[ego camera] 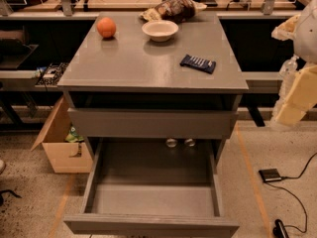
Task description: Place rxbar blueberry into middle drawer
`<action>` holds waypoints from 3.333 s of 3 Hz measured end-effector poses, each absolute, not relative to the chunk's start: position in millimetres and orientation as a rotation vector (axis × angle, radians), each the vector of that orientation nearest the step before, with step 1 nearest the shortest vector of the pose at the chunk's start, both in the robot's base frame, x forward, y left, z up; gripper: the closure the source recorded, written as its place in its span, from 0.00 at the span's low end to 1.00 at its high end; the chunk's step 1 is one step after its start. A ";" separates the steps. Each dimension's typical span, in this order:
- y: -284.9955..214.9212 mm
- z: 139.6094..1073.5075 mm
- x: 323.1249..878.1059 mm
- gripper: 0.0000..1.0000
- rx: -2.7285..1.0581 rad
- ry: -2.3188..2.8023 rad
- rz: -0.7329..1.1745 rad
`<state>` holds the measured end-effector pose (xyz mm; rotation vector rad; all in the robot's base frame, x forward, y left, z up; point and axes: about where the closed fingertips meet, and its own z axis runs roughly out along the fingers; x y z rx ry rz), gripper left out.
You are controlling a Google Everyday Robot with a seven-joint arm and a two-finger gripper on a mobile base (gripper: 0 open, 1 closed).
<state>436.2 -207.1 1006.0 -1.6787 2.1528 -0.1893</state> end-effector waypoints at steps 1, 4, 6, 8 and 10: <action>-207.2 1005.5 440.4 0.00 -1.670 2.148 -0.180; -200.7 961.6 595.5 0.00 -1.383 1.979 0.063; -210.6 904.5 682.4 0.00 -1.118 2.001 0.144; -197.3 865.3 732.6 0.00 -0.954 2.103 0.277; -165.8 847.3 759.4 0.00 -0.959 2.137 0.346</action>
Offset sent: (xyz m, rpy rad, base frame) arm 0.0997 -0.0059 -0.0154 0.2618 -0.0670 -0.0240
